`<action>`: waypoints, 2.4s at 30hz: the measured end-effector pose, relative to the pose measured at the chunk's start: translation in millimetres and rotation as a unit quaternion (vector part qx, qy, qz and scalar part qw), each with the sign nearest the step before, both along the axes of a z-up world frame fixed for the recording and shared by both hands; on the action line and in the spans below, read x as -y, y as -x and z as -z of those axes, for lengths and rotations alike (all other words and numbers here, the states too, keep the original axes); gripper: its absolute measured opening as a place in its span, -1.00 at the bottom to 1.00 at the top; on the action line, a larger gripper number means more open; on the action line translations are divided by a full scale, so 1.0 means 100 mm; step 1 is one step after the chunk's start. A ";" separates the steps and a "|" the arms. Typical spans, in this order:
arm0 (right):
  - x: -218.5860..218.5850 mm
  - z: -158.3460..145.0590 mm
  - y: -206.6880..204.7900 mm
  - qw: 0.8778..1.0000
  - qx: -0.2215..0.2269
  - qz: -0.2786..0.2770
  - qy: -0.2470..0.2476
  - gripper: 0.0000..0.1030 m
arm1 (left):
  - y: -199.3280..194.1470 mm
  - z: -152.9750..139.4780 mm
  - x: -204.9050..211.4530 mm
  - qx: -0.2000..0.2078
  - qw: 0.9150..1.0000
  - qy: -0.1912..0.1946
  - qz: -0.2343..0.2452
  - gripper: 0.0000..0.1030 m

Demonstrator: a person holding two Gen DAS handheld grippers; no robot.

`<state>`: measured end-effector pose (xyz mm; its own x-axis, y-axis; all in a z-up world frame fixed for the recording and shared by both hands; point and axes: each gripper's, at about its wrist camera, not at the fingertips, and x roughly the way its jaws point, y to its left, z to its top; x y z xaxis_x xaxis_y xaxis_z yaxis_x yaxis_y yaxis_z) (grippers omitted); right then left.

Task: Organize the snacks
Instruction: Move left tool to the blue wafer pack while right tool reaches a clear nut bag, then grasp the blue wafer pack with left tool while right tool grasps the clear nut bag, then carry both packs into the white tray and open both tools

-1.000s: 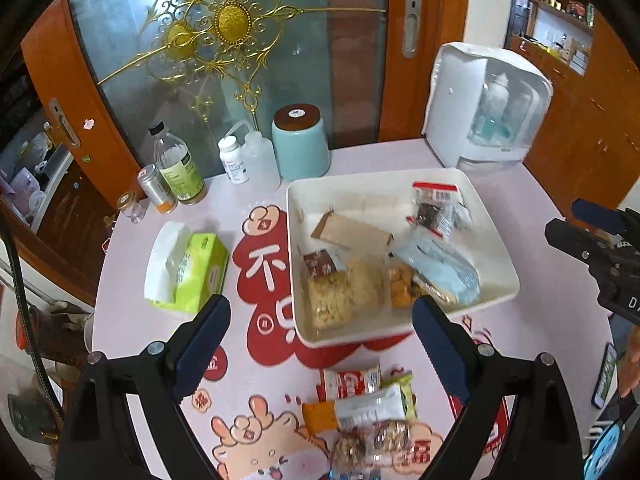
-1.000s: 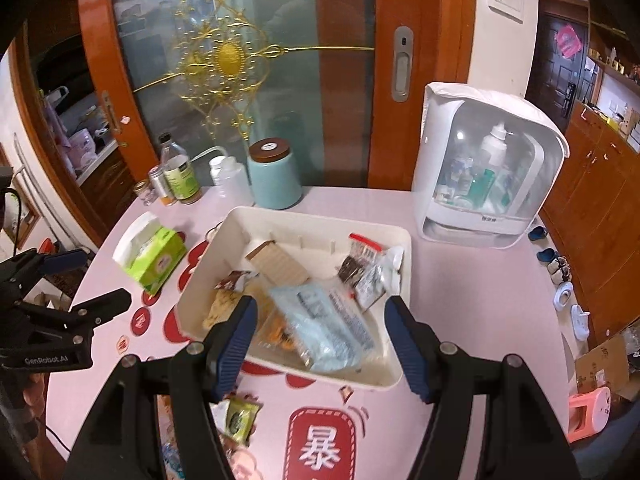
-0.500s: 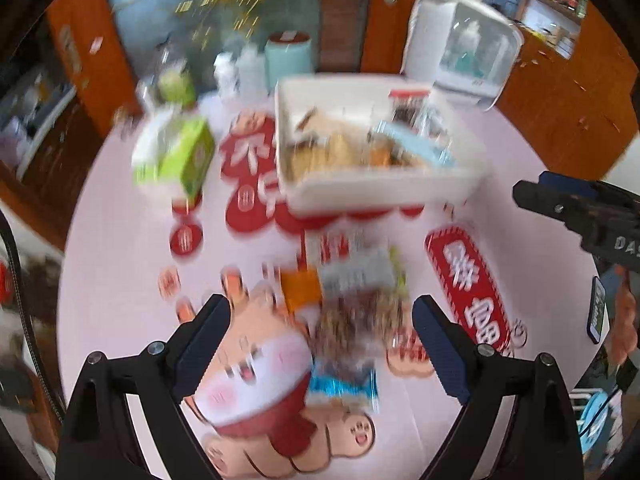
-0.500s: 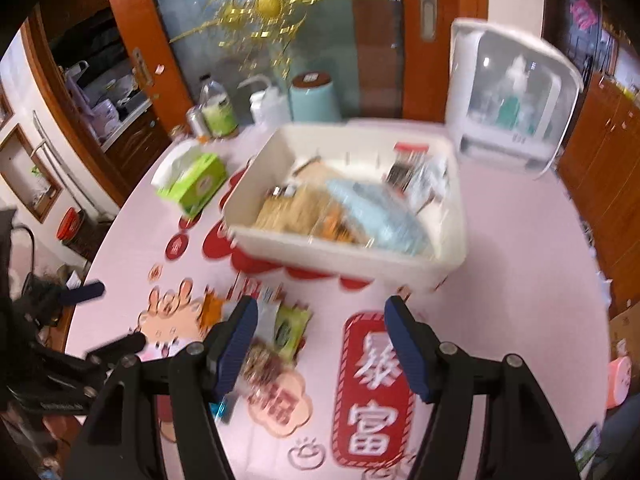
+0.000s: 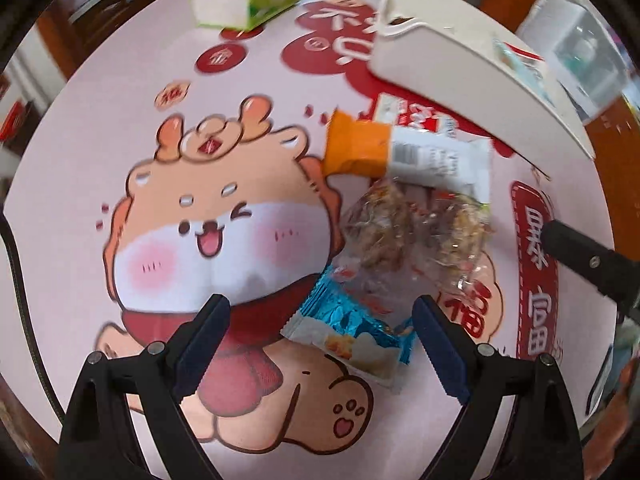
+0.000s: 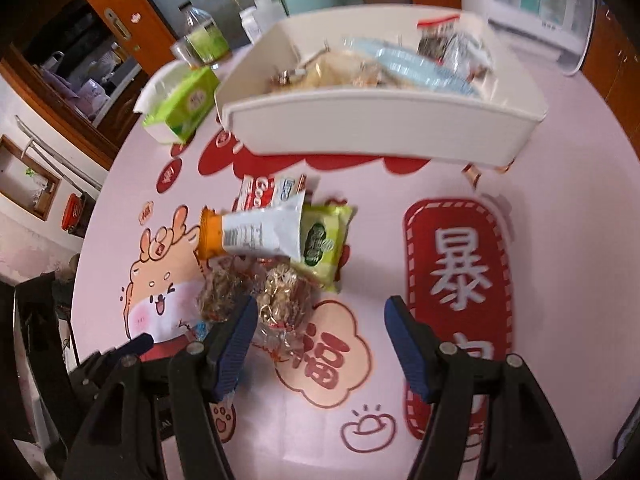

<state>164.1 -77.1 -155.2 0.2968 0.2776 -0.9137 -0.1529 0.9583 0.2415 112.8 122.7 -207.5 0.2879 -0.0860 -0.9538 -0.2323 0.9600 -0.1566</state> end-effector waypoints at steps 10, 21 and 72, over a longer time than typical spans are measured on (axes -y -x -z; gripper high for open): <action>-0.33 0.42 -0.17 0.999 -0.046 -0.019 -0.003 0.28 | 0.14 0.23 0.01 -0.022 0.999 0.008 -0.034 0.77; -0.46 0.55 -0.14 0.997 -0.060 -0.054 0.011 -0.04 | 0.27 0.23 -0.13 -0.029 0.999 0.000 -0.046 0.67; 0.80 -1.83 -0.24 0.978 0.208 -0.024 0.019 -0.17 | -1.03 -2.70 0.52 0.214 0.958 -0.107 0.156 -0.44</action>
